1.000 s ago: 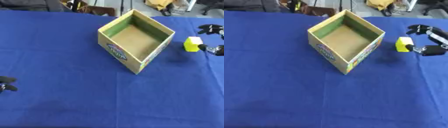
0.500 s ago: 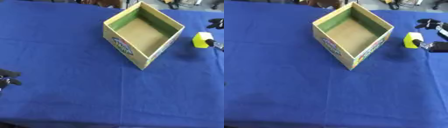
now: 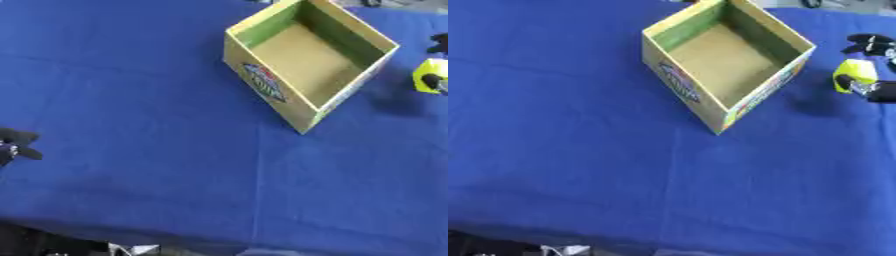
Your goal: Pick up objects on the table and place them in the box.
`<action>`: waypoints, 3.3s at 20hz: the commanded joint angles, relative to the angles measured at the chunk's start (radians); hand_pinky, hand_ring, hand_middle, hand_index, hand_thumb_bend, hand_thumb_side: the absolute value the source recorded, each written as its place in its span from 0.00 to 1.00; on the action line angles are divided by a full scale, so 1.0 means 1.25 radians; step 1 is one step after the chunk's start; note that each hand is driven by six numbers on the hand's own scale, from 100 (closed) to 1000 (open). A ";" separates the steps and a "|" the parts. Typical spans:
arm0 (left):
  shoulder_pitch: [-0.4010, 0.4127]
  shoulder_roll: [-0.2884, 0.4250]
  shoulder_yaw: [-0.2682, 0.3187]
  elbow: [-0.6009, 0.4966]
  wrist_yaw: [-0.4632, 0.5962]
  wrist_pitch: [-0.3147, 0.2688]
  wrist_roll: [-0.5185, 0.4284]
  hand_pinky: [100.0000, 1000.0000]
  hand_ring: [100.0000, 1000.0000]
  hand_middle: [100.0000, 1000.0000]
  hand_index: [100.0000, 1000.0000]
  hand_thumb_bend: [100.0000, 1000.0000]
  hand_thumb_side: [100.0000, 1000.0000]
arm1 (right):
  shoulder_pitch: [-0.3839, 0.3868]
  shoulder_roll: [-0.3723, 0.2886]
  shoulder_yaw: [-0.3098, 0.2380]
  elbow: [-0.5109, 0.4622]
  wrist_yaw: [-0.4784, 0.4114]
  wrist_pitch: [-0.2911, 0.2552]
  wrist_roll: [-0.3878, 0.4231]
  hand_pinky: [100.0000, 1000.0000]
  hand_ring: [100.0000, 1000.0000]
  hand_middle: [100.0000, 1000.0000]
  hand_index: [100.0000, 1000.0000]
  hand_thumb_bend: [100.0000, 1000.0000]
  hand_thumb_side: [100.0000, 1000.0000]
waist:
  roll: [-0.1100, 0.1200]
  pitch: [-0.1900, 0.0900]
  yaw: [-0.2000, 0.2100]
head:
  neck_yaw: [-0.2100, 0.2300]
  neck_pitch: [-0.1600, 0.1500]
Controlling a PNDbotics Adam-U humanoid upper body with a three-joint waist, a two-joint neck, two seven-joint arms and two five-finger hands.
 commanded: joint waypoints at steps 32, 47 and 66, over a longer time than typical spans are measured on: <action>0.000 0.014 0.004 -0.047 0.007 -0.012 -0.027 0.50 0.65 0.46 0.59 0.16 0.96 | 0.025 -0.049 -0.050 -0.003 -0.188 0.023 0.096 0.39 0.72 0.79 0.72 0.13 0.39 | 0.037 0.033 -0.014 | -0.130 -0.001; -0.001 0.009 0.003 -0.043 0.009 -0.009 -0.027 0.50 0.65 0.46 0.59 0.16 0.96 | 0.022 -0.028 -0.063 -0.007 -0.370 0.060 0.020 0.00 0.29 0.43 0.27 0.08 0.14 | 0.034 0.036 -0.032 | -0.117 0.006; -0.002 0.009 0.004 -0.037 0.010 -0.006 -0.024 0.50 0.66 0.47 0.59 0.17 0.95 | 0.048 -0.055 -0.008 -0.047 -0.362 0.004 0.114 0.87 1.00 0.93 0.81 0.49 0.66 | 0.023 0.005 -0.058 | -0.112 0.011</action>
